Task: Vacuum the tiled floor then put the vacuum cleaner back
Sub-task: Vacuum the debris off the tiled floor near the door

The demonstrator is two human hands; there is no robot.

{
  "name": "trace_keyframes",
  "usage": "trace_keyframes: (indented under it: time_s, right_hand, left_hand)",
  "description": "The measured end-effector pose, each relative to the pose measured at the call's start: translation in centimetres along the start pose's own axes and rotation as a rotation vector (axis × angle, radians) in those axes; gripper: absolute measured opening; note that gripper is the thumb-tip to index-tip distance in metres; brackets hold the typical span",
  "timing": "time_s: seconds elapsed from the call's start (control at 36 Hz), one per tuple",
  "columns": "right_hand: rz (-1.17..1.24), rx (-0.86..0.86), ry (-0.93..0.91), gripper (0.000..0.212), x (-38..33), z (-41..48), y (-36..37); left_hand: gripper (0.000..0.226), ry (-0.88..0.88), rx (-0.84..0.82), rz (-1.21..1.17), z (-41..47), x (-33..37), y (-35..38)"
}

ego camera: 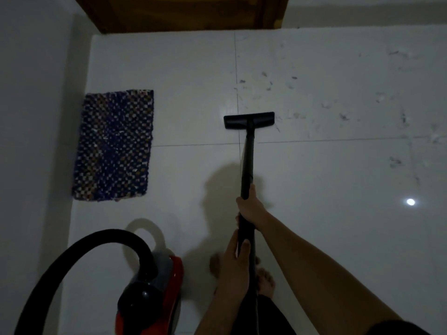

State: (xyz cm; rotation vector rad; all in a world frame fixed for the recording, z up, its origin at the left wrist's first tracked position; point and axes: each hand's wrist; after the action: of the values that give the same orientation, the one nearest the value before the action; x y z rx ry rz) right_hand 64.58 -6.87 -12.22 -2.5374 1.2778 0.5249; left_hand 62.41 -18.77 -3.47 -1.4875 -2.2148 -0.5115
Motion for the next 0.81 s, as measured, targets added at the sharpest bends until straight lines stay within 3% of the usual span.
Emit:
trace_keyframes:
  time_s: [0.28, 0.81]
  right_hand:
    - [-0.055, 0.008, -0.009, 0.071, -10.3, 5.8, 0.6]
    - [-0.042, 0.045, -0.029, 0.07, -23.7, 13.7, 0.0]
  left_hand:
    - [0.046, 0.01, -0.027, 0.039, 6.2, 9.0, -3.5]
    - [0.036, 0.011, -0.01, -0.073, 14.1, 22.3, -6.2]
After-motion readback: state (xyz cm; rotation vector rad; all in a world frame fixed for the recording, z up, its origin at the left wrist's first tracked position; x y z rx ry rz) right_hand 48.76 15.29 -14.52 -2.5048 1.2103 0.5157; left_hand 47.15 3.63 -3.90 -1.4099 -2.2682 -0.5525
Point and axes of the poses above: each hand's wrist, its own z-axis towards the middle knuckle, its own y-axis out of the palm, x = y × z, and after that the axes turned 4 degrees about -x, right-handed
